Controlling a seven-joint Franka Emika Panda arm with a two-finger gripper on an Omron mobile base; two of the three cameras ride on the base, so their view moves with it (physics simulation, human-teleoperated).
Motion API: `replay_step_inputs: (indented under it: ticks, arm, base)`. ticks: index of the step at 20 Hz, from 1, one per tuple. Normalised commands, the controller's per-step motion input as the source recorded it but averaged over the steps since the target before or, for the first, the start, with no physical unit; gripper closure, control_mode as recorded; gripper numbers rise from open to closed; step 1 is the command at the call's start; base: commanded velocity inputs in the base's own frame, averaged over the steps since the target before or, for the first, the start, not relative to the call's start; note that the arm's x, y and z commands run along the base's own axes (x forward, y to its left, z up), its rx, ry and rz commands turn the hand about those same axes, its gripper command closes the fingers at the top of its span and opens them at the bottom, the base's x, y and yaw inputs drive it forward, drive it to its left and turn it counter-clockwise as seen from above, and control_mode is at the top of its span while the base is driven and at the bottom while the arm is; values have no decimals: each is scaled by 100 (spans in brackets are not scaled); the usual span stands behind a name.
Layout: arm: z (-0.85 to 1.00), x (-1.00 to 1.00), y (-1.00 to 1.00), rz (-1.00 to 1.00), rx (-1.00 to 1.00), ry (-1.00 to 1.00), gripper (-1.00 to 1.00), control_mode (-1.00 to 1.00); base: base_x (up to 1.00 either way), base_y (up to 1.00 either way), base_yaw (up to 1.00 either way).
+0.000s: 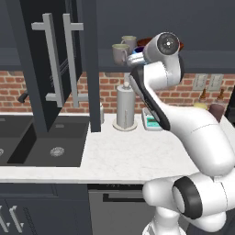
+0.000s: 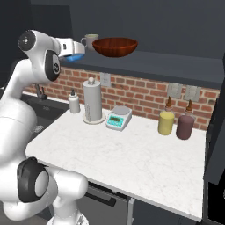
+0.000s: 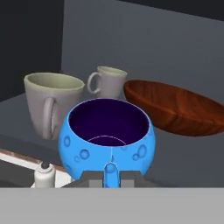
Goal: Gather all objects into one cabinet and sort the glasses and bowls to opposite sides.
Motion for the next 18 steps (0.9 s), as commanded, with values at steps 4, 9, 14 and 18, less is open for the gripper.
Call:
replay_step_inputs:
  ticks: [4,9,14,18]
  arm:
    - [0,9,-3,3,0,0,100,-100]
    - [0,10,0,0,0,0,100,-100]
    - [-14,10,0,0,-1,0,100,-100]
    - [-26,10,0,0,-4,0,100,-100]
  base:
    - [0,0,0]
    - [0,0,0]
    - [0,0,0]
    - [0,0,0]
